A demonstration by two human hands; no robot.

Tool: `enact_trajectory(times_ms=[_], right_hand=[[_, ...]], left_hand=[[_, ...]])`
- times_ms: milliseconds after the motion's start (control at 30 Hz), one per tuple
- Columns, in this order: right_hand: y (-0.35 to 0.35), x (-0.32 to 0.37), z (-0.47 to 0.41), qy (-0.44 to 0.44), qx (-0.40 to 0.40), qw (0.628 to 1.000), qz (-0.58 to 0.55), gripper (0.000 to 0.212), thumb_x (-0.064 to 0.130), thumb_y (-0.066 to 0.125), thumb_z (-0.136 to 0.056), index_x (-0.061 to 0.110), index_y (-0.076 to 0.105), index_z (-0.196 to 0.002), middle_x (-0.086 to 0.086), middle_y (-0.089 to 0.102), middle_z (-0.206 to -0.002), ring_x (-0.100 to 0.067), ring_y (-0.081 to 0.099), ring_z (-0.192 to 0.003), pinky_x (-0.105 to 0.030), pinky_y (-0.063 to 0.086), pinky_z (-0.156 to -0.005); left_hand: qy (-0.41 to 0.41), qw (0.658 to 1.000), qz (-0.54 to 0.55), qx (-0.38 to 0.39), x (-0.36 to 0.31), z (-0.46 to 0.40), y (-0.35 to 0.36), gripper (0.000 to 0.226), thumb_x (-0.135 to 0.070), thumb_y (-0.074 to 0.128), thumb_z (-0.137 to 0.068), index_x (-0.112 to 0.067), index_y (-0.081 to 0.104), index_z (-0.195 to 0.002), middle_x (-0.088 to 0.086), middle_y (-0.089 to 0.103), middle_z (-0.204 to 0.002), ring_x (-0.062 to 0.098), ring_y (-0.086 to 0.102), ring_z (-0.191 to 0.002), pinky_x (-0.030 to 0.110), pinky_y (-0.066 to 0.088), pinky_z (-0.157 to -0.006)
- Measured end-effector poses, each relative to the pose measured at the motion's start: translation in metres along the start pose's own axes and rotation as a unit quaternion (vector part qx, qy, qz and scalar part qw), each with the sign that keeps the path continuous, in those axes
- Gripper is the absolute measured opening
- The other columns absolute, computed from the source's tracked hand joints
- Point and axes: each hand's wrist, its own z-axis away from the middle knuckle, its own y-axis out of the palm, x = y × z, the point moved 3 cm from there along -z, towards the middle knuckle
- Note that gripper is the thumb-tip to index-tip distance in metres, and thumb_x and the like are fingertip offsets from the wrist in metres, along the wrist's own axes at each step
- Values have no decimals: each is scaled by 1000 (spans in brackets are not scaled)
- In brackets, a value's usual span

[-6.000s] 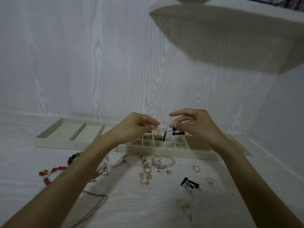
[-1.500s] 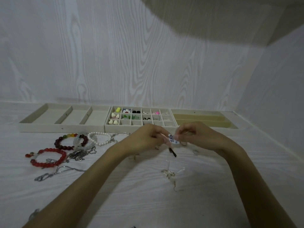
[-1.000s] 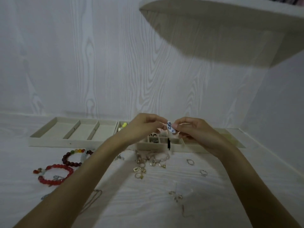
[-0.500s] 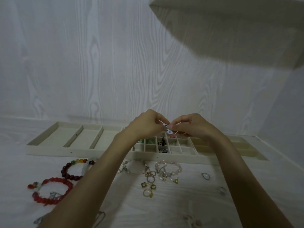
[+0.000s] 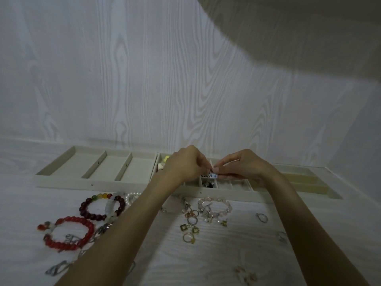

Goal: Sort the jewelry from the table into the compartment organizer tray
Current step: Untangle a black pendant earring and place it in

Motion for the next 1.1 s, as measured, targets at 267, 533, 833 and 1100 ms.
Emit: enact_trajectory(times_ms=[267, 533, 833, 1100], right_hand=[[9, -4, -6, -20, 8, 995, 98, 11, 2, 75, -76, 10, 74, -84, -2, 69, -59, -9, 65, -54, -13, 44, -46], [-6, -5, -11, -56, -20, 974, 219, 18, 9, 77, -74, 25, 72, -79, 4, 64, -80, -13, 59, -82, -22, 44, -70], [11, -7, -15, -82, 8, 959, 272, 14, 26, 76, -77, 20, 77, -90, 6, 70, -91, -6, 60, -85, -21, 45, -71], [19, -11, -18, -100, -28, 945, 312, 8, 28, 77, -76, 24, 78, -82, 0, 73, -83, -16, 64, -81, -34, 53, -74]], left_hand=[[-17, 999, 23, 33, 20, -2, 6, 11, -22, 71, -82, -29, 76, -89, -14, 67, -78, 11, 64, -82, 33, 54, -79], [-6, 999, 46, 29, 18, -3, 14, 15, -24, 71, -84, -24, 76, -97, -5, 72, -85, 8, 63, -81, 30, 54, -82], [-16, 999, -39, 2, 26, -11, 20, 12, -35, 70, -83, -28, 77, -89, -4, 72, -93, 14, 41, -108, 35, 42, -95], [-15, 999, -25, 36, 25, -9, 5, 13, -35, 73, -79, -35, 75, -92, -7, 71, -105, 15, 52, -105, 32, 46, -92]])
